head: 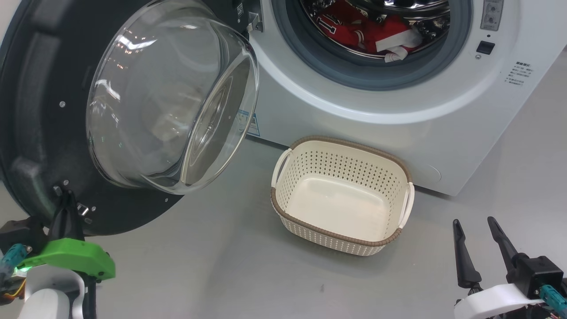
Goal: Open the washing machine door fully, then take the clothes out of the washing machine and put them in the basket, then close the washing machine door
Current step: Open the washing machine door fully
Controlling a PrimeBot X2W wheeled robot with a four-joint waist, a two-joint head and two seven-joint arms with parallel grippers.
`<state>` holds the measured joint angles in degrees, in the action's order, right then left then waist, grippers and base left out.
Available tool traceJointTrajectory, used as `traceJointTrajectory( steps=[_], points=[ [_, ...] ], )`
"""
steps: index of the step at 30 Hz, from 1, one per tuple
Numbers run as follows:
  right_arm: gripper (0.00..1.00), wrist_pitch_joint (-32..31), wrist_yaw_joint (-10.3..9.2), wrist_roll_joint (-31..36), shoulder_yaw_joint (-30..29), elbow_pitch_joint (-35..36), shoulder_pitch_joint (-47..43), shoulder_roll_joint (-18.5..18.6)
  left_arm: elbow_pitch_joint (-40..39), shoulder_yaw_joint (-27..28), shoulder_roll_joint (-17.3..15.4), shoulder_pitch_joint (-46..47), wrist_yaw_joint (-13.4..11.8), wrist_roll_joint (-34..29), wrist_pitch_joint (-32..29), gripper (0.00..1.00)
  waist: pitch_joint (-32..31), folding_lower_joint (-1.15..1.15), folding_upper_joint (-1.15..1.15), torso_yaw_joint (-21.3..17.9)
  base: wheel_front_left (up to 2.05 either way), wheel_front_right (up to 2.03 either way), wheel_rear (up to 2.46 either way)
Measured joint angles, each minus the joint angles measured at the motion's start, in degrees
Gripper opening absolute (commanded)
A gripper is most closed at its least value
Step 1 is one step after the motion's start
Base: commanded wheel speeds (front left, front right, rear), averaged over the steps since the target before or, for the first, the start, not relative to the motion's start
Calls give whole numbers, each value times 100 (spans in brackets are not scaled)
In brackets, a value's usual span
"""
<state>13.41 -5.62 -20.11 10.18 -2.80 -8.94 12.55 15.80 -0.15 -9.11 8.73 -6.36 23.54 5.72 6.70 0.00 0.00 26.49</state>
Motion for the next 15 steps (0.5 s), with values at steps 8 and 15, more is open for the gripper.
traceJointTrajectory(
  steps=[8,15],
  points=[
    [100,-1,0,0,-3,27,25,7,292,155,-7,188,0,11,98,0,41,0,0,-13,0,0,0],
    [100,-5,0,0,-3,34,54,12,508,232,-56,280,0,11,223,0,69,0,0,-37,0,0,0]
  ],
)
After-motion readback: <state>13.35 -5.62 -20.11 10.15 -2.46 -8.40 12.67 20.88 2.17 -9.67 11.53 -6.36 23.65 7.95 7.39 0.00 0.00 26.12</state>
